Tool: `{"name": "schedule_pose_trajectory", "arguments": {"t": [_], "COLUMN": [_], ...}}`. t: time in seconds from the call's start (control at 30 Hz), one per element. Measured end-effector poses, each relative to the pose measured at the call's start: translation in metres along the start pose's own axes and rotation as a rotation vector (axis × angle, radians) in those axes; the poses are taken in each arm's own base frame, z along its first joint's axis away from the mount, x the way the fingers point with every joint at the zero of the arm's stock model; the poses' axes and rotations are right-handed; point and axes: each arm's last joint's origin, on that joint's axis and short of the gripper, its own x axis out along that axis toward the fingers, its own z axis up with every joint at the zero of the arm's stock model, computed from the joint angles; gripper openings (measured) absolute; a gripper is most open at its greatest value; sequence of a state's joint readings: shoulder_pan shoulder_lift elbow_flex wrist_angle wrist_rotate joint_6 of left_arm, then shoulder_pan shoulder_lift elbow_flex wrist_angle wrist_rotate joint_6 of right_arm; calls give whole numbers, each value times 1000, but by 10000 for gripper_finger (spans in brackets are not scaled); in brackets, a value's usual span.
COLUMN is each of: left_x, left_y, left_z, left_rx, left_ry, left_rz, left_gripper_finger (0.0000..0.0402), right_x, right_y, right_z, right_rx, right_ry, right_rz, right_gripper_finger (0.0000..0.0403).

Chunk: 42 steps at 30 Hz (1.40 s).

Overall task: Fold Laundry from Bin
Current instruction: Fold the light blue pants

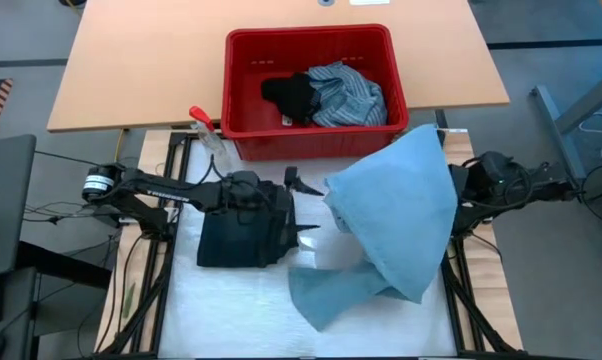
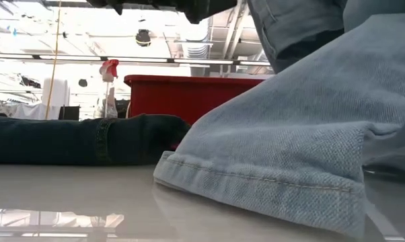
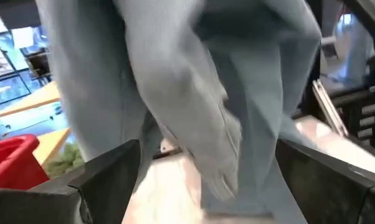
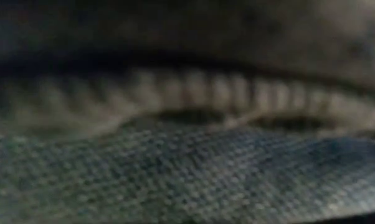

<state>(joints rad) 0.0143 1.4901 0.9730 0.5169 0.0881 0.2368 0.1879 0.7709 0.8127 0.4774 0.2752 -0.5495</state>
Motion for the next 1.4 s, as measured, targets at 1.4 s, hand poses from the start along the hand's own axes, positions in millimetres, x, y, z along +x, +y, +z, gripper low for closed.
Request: {"name": "schedule_pose_trajectory", "arguments": {"t": [1.4], "left_x": [-1], "left_y": [-17], "left_z": [16], "left_rx": [218], "left_ry": [-4], "left_rz": [335], "left_gripper_finger": [362], "right_x": [25], "right_y": [38], "right_z": [-25], "right_rx": [259], "right_ry": [89], "right_rz": [79], "right_gripper_finger": [19]}}
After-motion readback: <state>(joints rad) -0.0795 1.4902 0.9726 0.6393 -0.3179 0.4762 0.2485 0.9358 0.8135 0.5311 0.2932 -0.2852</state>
